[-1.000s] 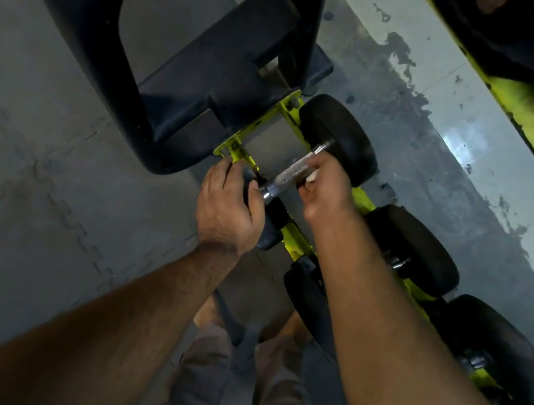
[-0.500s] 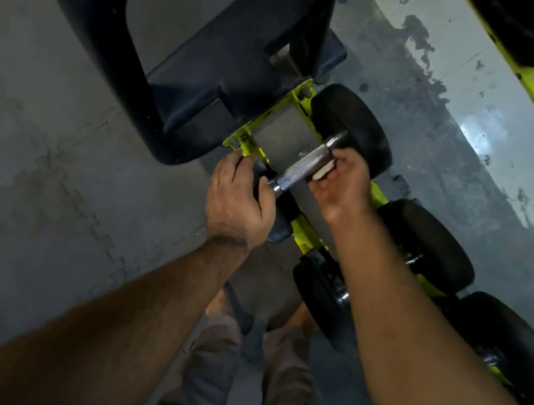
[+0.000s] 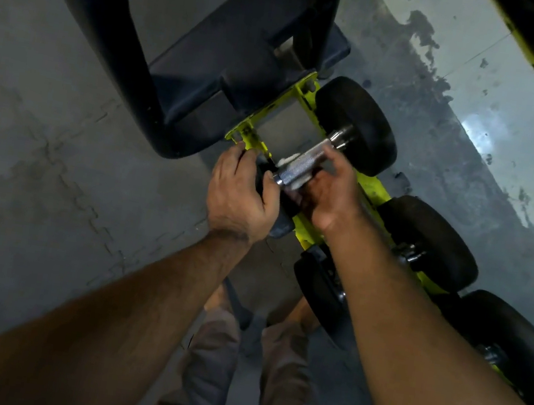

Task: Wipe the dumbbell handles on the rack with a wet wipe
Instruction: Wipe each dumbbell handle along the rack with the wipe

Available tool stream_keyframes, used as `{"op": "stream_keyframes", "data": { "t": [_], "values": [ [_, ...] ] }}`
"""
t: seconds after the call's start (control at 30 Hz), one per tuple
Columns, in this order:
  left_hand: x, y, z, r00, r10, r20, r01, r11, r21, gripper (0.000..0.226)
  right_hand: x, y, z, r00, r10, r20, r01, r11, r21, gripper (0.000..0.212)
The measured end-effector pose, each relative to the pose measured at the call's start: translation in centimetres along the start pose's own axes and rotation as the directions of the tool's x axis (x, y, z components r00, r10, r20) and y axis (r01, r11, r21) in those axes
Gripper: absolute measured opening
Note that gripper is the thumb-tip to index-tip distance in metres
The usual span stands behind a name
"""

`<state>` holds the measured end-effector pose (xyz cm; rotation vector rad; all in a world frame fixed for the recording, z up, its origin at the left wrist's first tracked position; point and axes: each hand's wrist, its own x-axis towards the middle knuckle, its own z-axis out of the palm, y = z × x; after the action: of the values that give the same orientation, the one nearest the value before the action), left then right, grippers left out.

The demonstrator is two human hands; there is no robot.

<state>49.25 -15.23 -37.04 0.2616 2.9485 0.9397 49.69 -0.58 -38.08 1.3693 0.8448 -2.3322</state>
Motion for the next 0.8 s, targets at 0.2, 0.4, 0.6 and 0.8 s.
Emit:
{"op": "stream_keyframes", "data": {
  "t": [0.2,0.4,0.6,0.8],
  "values": [
    [-0.1,0.1,-0.1,1.0,-0.006,-0.006,0.006,1.0,0.001,0.046,0.6,1.1,0.3,0.998,0.059,0.033,-0.054,0.99,-0.132,0.03],
    [0.0,0.2,0.0,1.0,-0.012,-0.012,0.012,1.0,0.006,0.046,1.1,1.0,0.4,0.994,0.092,0.061,-0.088,0.994,-0.066,0.044],
    [0.0,0.0,0.0,1.0,-0.006,-0.004,0.006,1.0,0.007,0.046,1.3,-0.8,1.0,0.999,-0.03,-0.016,0.032,0.991,0.13,0.036],
    [0.0,-0.1,0.0,1.0,0.009,-0.002,-0.009,1.0,0.005,0.046,1.6,-0.3,1.0,1.0,-0.023,-0.011,0.024,0.992,0.123,0.025]
  ]
}}
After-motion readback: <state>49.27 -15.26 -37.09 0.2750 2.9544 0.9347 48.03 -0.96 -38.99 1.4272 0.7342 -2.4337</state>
